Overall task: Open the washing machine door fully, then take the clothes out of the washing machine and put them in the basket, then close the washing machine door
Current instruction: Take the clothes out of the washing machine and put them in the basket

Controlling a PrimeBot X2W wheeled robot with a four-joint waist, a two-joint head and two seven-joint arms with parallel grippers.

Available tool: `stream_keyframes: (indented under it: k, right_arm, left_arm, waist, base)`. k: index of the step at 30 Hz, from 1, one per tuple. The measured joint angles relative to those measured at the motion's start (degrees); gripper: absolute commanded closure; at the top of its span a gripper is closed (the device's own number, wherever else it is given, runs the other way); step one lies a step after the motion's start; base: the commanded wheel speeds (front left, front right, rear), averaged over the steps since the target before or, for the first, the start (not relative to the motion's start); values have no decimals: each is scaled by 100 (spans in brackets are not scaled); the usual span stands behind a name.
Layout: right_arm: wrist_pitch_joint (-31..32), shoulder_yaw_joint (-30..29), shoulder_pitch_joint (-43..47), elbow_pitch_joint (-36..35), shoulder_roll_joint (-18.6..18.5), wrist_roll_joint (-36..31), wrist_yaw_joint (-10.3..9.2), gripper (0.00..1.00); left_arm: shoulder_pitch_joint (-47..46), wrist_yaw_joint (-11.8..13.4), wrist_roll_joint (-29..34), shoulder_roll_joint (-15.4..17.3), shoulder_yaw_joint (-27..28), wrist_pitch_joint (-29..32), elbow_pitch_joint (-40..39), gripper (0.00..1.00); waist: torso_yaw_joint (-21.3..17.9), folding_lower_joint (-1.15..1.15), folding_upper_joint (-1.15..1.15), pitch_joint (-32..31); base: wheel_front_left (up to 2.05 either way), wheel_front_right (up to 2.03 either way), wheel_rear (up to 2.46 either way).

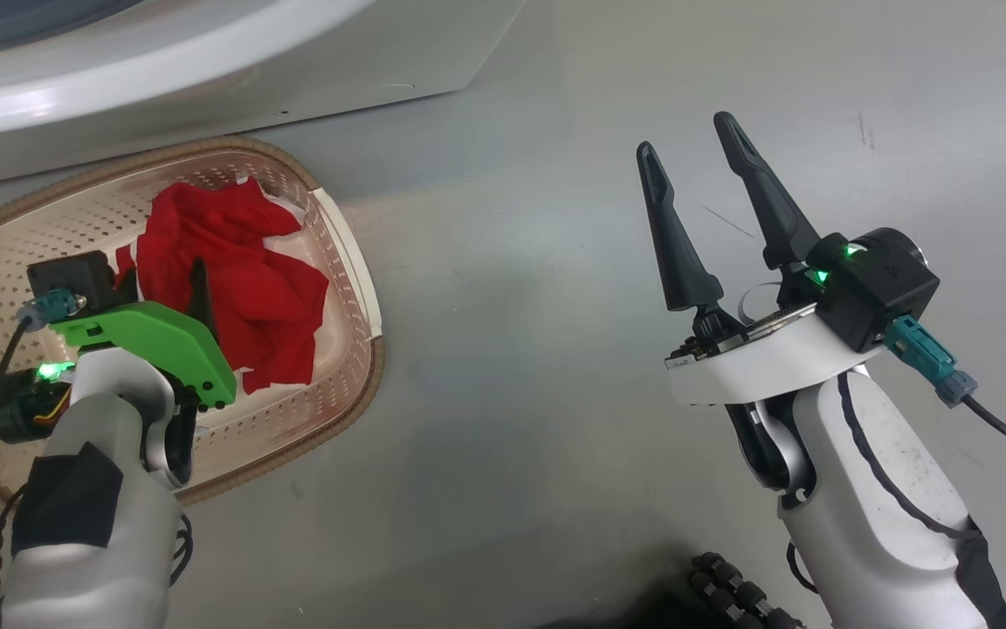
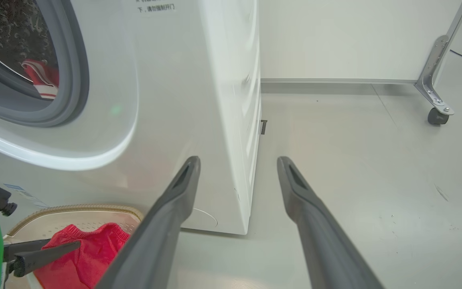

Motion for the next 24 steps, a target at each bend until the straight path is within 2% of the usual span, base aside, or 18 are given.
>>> stream_keyframes:
  k: [11,19,24]
  right_arm:
    - [0,-56,-23,205,0,-2,0,0]
    - [0,-379,189,416,-3,-2,-52,0]
    - [0,-435,357,534,-2,-5,-51,0]
  left_arm:
    - [-5,-102,70,-70,-73,-745,230,0]
    - [-3,-261,205,-212,-311,-1415,102,0]
    - [47,-357,256,-214,-402,-1470,-96,0]
  waist:
    - [95,0,0,-304]
    - [295,0,0,-690]
    - [435,0,0,-1001]
  base:
    - [0,0,0]
    - [0,0,0]
    - [0,0,0]
